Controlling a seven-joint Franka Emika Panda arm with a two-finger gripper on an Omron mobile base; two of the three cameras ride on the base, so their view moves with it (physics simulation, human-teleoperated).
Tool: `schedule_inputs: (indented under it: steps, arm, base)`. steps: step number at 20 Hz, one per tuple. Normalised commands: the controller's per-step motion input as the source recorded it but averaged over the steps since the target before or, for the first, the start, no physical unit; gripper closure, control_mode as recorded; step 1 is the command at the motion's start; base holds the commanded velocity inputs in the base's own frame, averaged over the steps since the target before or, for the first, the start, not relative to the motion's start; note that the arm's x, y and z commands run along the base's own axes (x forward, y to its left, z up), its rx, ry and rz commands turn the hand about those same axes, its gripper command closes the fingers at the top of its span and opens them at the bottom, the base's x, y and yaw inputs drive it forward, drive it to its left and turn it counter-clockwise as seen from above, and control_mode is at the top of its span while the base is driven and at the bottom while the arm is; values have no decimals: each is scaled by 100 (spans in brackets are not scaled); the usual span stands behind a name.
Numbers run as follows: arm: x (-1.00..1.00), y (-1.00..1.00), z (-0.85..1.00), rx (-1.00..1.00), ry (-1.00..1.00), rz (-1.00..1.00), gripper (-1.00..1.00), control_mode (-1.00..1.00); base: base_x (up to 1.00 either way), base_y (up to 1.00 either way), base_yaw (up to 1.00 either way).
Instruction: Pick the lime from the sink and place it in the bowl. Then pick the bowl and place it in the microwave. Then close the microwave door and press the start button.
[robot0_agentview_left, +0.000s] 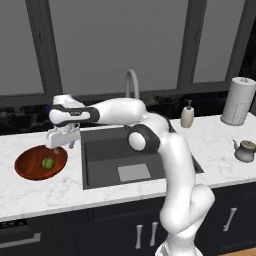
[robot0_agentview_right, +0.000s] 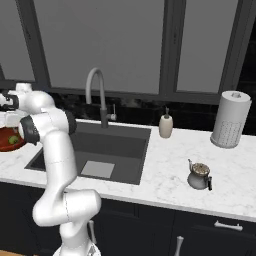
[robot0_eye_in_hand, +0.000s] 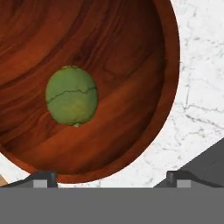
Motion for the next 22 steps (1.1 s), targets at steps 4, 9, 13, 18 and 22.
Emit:
schedule_inputs:
  steps: [4,9,13,18,22]
  arm:
    - [-1,0,-38,24,0,-16,-100,-100]
    - [0,3,-45,14,1,-16,-100,-100]
    - [9,14,-26,2,4,-14,-100,-100]
    - [13,27,-5,0,12,-15,-100,-100]
    - [24,32,5,0,17,-19,-100,-100]
  base:
    - [0,0,0]
    - [0,0,0]
    - [0,0,0]
    - [0,0,0]
    - [0,0,0]
